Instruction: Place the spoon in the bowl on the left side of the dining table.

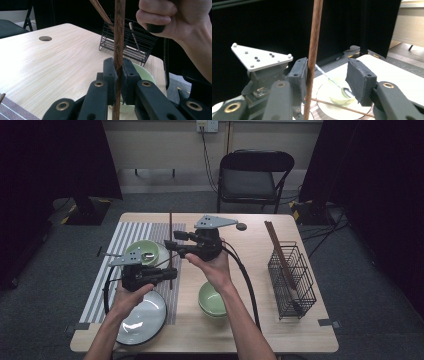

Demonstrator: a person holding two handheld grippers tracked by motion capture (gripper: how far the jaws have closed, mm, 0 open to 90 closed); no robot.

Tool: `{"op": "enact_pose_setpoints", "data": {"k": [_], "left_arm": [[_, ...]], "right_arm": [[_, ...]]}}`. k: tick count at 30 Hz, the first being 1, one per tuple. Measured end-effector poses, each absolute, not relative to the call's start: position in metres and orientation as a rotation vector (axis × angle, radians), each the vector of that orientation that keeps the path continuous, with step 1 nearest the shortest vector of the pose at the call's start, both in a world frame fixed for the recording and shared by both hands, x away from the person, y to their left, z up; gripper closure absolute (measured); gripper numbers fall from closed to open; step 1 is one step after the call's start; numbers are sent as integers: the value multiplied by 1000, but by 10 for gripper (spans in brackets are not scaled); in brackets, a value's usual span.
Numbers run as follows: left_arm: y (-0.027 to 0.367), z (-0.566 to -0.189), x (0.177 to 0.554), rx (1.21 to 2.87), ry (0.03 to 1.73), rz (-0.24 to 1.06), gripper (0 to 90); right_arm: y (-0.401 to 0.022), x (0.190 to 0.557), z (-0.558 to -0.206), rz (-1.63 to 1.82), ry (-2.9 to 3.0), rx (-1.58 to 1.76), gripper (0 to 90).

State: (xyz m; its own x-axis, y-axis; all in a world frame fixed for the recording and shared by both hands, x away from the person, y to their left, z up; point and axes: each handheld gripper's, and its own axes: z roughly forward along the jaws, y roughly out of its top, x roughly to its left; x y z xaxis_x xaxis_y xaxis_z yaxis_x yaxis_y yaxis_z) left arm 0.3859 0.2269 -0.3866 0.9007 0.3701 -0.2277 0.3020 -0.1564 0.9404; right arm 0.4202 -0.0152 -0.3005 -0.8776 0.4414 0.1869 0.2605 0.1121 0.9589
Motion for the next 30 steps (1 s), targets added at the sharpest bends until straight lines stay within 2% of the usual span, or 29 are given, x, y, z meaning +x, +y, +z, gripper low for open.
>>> {"op": "enact_pose_setpoints", "data": {"k": [30], "left_arm": [[237,-387,386,1741,560,87,841]], "right_arm": [[-48,432,-312,1746,2165,865,339]]}}
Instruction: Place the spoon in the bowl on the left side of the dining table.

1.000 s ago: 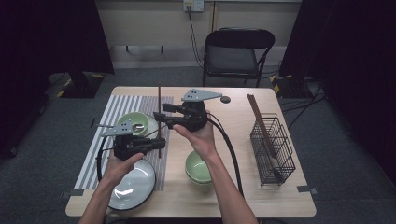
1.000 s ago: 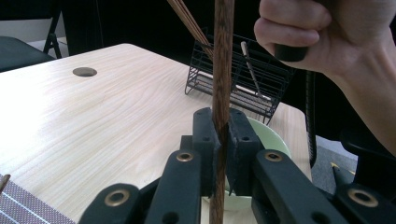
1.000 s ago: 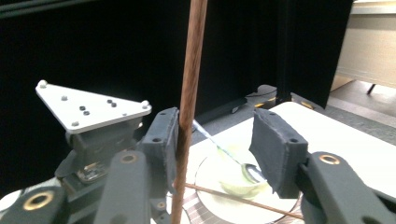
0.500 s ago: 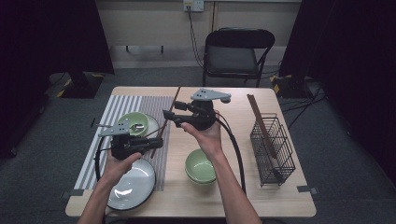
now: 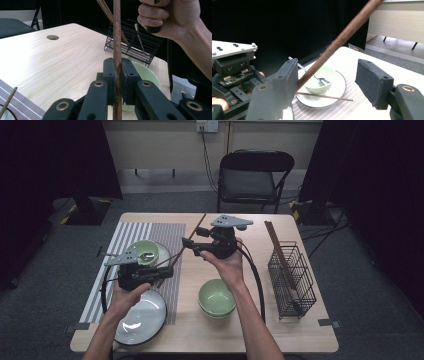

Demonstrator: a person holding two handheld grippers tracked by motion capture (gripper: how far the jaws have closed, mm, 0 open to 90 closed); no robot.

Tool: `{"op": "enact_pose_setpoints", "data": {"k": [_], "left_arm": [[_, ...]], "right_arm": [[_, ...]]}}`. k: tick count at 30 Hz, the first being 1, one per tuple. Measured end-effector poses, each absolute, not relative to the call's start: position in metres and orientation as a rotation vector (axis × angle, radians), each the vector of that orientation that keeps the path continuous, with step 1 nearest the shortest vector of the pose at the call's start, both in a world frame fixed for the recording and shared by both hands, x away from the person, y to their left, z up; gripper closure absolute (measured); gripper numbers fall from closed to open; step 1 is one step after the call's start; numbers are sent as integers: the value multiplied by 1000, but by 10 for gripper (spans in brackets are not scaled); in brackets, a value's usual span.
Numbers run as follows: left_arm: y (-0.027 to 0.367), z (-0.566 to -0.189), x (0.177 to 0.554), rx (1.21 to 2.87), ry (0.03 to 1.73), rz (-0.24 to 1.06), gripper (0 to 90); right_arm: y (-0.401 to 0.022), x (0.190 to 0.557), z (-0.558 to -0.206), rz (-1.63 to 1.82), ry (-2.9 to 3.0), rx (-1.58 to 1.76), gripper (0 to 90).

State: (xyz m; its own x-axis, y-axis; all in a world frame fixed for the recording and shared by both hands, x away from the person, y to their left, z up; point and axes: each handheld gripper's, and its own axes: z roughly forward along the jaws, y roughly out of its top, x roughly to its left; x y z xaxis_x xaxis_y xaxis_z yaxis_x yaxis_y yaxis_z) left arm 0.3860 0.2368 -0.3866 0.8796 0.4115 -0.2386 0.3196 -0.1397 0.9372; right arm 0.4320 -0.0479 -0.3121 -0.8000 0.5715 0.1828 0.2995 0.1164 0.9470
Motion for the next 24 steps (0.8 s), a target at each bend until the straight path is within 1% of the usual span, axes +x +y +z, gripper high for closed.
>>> {"op": "enact_pose_setpoints", "data": {"k": [6,11,13,16,24], "left_arm": [[239,-390,387,1758,567,90,841],[237,-390,387,1765,560,86,841],[236,-390,386,1765,559,79,841],[237,-390,386,1770,555,82,841],[242,-389,386,1751,559,89,842]], "right_arm": [[-54,435,-311,1709,2149,883,307],[-63,439,-304,1684,2115,911,234],[-65,439,-302,1688,2105,909,239],[-67,440,-300,1682,2086,914,216],[-69,443,-306,1672,2074,949,204]]}}
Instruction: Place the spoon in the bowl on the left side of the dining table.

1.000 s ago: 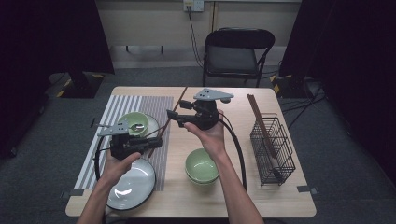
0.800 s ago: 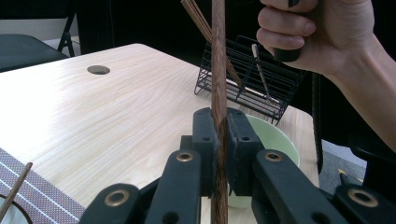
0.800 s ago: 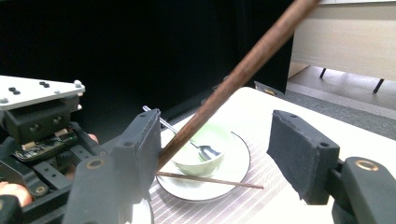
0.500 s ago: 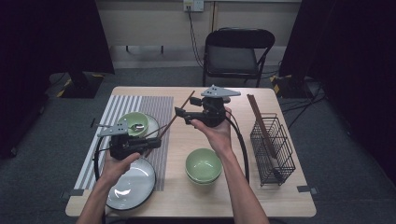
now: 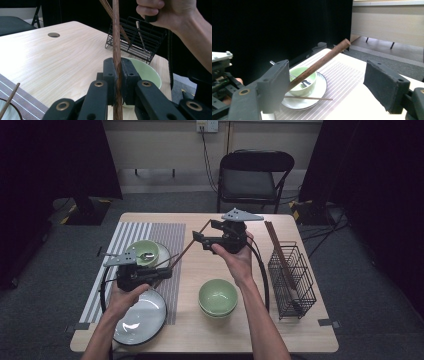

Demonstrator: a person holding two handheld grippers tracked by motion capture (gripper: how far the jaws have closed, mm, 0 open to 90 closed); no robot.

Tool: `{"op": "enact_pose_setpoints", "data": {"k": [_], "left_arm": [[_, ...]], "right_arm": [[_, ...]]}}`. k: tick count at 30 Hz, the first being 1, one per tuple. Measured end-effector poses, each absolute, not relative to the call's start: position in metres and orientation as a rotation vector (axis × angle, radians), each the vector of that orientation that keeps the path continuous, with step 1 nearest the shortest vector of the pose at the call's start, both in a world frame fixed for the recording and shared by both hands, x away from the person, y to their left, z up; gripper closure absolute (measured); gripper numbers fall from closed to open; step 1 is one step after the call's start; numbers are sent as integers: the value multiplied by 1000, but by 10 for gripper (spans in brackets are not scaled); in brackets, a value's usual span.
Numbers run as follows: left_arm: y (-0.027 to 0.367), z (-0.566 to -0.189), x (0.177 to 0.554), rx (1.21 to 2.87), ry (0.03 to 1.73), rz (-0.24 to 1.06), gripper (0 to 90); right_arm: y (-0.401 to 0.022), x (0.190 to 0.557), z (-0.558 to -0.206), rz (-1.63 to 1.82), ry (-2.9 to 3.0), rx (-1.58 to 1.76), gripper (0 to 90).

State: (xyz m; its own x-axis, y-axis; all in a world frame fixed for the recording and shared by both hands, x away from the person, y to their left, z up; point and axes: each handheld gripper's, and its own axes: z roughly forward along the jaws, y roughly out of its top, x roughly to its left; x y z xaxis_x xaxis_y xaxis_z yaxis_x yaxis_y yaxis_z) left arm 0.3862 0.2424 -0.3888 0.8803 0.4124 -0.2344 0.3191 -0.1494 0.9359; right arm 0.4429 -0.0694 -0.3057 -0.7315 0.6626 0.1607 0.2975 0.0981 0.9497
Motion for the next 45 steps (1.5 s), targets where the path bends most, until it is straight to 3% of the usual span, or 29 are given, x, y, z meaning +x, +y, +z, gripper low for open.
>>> {"op": "enact_pose_setpoints", "data": {"k": [45], "left_arm": [[263,-384,386,1705,575,113,842]], "right_arm": [[-92,457,-343,1639,2044,1066,192]]}}
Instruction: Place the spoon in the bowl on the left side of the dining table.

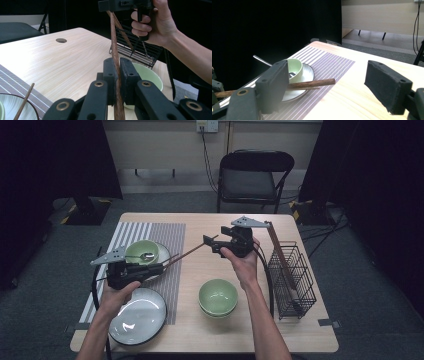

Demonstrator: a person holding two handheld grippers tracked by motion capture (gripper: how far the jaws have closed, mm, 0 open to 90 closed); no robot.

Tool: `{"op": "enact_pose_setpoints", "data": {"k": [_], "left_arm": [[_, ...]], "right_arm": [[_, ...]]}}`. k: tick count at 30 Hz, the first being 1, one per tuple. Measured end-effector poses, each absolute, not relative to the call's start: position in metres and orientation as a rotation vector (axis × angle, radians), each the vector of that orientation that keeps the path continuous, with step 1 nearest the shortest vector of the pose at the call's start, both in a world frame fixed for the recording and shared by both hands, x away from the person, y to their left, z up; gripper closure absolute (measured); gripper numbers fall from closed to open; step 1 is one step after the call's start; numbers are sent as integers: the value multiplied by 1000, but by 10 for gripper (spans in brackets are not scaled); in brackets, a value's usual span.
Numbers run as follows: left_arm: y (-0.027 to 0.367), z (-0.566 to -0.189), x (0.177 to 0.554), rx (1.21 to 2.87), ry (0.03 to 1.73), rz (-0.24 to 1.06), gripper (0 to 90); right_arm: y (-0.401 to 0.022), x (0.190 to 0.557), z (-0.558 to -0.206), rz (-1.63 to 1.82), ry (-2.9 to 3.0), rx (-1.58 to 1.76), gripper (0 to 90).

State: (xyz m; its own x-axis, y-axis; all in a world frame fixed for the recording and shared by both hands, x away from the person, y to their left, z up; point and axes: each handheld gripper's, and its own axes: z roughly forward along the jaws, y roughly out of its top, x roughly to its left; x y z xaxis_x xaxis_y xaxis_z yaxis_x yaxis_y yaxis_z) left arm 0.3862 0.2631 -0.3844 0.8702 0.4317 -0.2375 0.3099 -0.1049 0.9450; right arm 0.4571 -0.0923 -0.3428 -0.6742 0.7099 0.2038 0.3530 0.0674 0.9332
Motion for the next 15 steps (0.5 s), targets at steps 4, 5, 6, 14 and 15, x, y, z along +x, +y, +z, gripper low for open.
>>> {"op": "enact_pose_setpoints", "data": {"k": [4,5,6,14,15], "left_arm": [[264,-385,386,1706,582,113,842],[264,-385,386,1707,582,113,842],[264,-385,386,1703,581,111,842],[265,-386,387,1708,577,118,842],[265,-386,387,1710,577,115,842]], "right_arm": [[-93,458,-347,1633,2049,1074,184],[-93,458,-348,1633,2051,1074,183],[-93,458,-348,1636,2048,1074,181],[-92,459,-353,1621,2054,1072,183],[-92,459,-353,1617,2055,1073,184]]}}
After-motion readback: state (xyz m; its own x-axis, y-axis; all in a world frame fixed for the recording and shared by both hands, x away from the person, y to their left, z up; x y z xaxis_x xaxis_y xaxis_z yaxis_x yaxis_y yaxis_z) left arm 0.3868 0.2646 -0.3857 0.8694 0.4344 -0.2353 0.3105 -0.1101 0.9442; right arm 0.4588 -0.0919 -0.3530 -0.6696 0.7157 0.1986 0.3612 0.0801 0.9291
